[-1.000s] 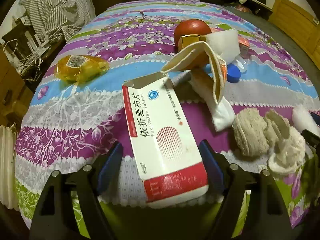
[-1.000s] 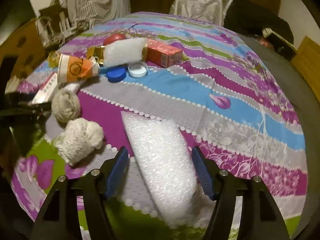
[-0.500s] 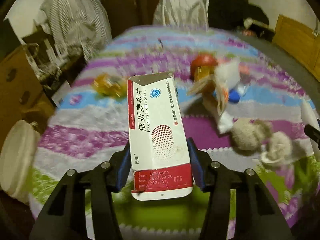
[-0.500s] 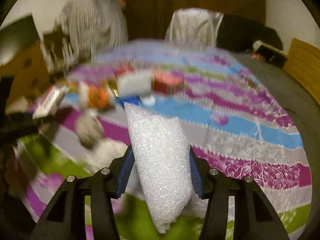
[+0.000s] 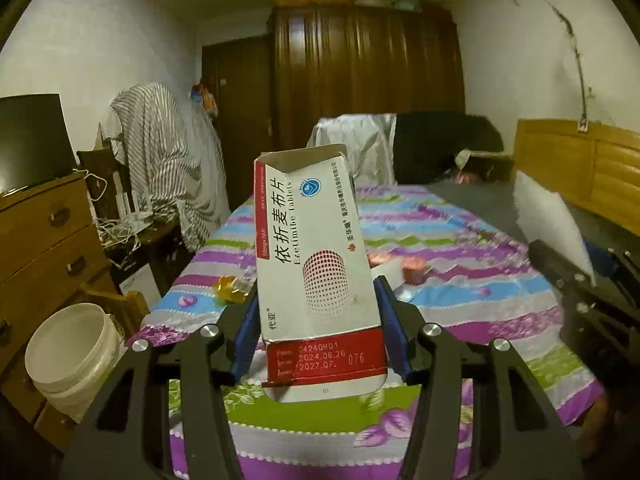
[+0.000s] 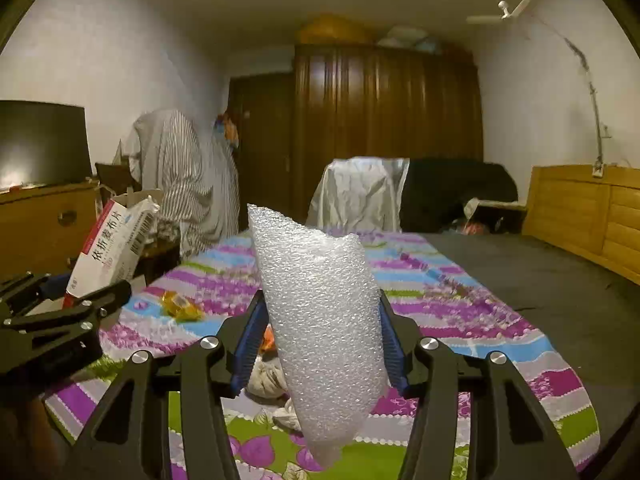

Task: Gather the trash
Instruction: 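Carry the foam sheet and medicine box over the white bucket with both grippers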

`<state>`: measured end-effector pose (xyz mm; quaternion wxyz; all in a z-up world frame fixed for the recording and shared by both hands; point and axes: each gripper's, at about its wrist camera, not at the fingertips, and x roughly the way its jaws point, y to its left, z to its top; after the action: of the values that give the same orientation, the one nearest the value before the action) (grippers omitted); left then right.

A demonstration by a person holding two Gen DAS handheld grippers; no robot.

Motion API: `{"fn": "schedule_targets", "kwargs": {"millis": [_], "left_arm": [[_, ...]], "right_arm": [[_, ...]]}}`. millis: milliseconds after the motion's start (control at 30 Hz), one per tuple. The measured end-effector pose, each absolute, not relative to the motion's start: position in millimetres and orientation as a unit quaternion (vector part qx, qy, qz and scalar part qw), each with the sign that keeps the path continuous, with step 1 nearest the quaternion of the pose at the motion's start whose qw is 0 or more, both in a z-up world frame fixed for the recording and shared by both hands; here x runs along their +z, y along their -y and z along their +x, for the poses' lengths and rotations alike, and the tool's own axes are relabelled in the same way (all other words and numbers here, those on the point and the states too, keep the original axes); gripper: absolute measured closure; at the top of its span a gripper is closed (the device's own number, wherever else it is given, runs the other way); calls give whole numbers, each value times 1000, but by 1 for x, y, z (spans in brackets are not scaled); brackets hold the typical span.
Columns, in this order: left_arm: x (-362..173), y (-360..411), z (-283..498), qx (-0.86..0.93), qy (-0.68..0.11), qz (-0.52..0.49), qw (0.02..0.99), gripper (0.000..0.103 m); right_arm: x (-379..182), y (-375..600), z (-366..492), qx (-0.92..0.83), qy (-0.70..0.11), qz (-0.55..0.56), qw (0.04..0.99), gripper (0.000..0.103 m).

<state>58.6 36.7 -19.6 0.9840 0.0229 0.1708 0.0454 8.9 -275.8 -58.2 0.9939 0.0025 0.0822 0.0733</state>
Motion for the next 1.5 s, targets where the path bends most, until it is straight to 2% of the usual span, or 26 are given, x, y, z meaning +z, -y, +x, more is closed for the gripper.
{"fn": "schedule_targets", "kwargs": {"millis": [133, 667, 1167, 1500], "left_arm": [[-15, -30, 50, 46, -148, 28, 988, 52], [-10, -39, 46, 64, -146, 32, 987, 52], [11, -149, 46, 182, -149, 7, 972, 52], [24, -255, 32, 274, -156, -20, 949, 52]], "right_arm": [[-53, 277, -9, 61, -66, 4, 996, 49], [-42, 272, -6, 76, -67, 1, 995, 49], [4, 164, 46, 200, -69, -7, 977, 49], [30, 32, 71, 299, -84, -36, 950, 49]]}}
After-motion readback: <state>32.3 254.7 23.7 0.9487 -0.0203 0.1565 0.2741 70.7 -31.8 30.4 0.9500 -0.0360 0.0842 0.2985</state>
